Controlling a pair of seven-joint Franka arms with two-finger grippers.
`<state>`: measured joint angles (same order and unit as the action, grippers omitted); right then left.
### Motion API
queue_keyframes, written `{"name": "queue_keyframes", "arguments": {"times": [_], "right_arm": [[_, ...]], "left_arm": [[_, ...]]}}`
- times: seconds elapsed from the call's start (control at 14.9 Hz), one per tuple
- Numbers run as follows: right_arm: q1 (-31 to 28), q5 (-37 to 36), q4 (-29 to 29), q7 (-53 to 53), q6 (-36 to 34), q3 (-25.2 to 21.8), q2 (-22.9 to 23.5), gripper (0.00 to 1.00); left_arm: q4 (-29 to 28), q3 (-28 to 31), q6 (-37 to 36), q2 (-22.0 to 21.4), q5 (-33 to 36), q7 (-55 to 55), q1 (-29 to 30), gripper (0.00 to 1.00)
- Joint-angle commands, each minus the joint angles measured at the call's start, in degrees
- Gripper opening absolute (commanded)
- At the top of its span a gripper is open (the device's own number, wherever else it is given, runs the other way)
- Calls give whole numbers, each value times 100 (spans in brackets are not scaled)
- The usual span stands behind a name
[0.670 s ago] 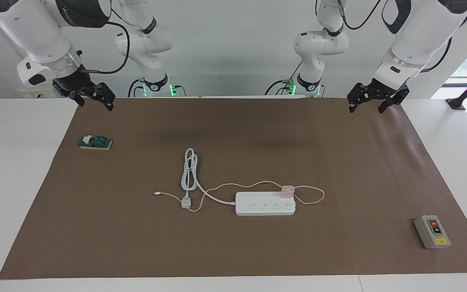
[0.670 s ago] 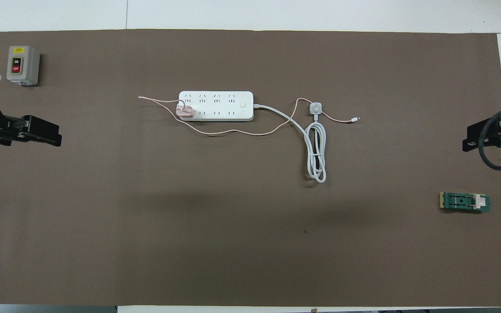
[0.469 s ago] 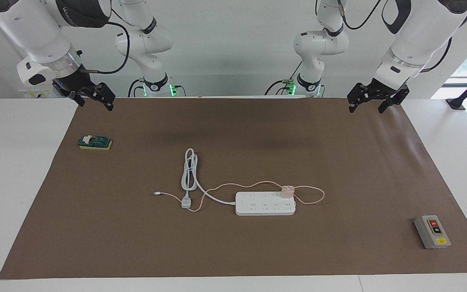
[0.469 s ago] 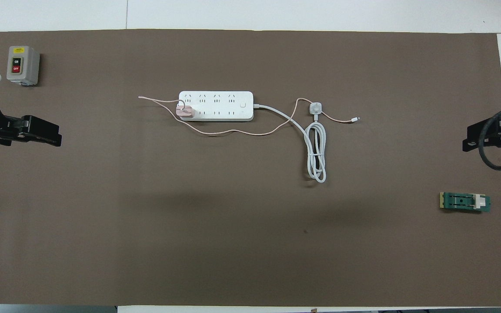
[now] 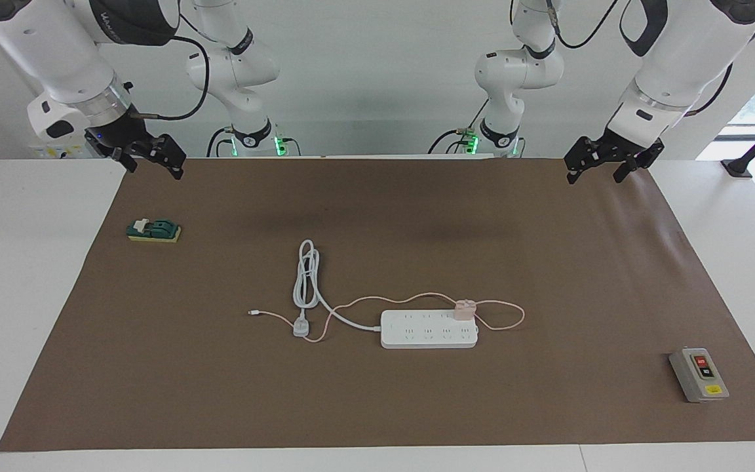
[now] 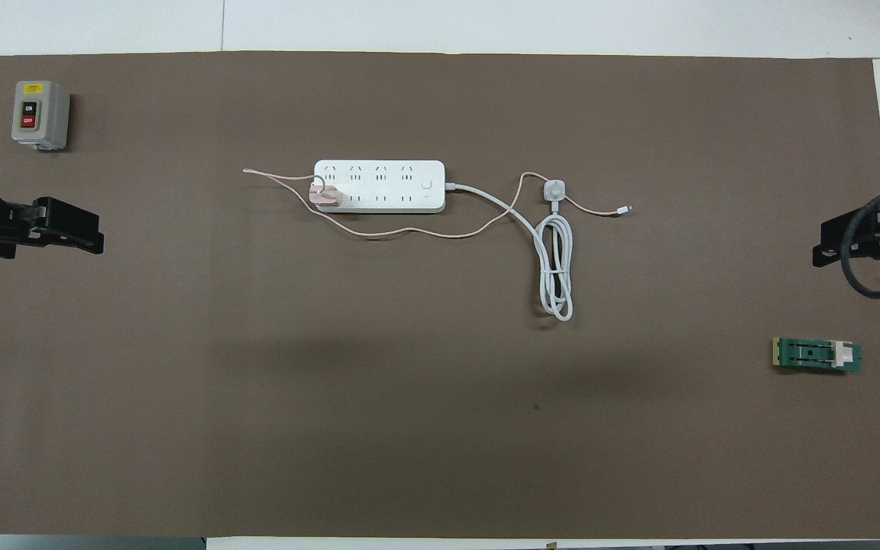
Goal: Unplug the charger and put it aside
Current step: 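Reach the left gripper to the pink charger while the right gripper approaches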
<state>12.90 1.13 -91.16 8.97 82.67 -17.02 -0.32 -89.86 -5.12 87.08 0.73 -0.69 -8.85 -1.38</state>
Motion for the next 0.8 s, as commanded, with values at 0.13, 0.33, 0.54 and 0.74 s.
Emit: {"name": "queue_keyframes", "arguments": {"times": [0.13, 0.33, 0.54, 0.74], "right_arm": [[-77, 185, -113, -596, 49, 6, -91, 100], [90, 195, -139, -598, 118, 23, -117, 100], [29, 195, -139, -589, 214, 23, -117, 100], [28, 204, -200, -362, 513, 15, -117, 100]], "left_arm": [[486, -6, 150, 480, -9, -2204, -117, 100], [382, 3, 581, 655, -90, -3989, -353, 100], [416, -6, 791, 980, 60, -5413, -661, 100], [425, 3, 1476, 1419, 8, -6800, -1048, 100]]}}
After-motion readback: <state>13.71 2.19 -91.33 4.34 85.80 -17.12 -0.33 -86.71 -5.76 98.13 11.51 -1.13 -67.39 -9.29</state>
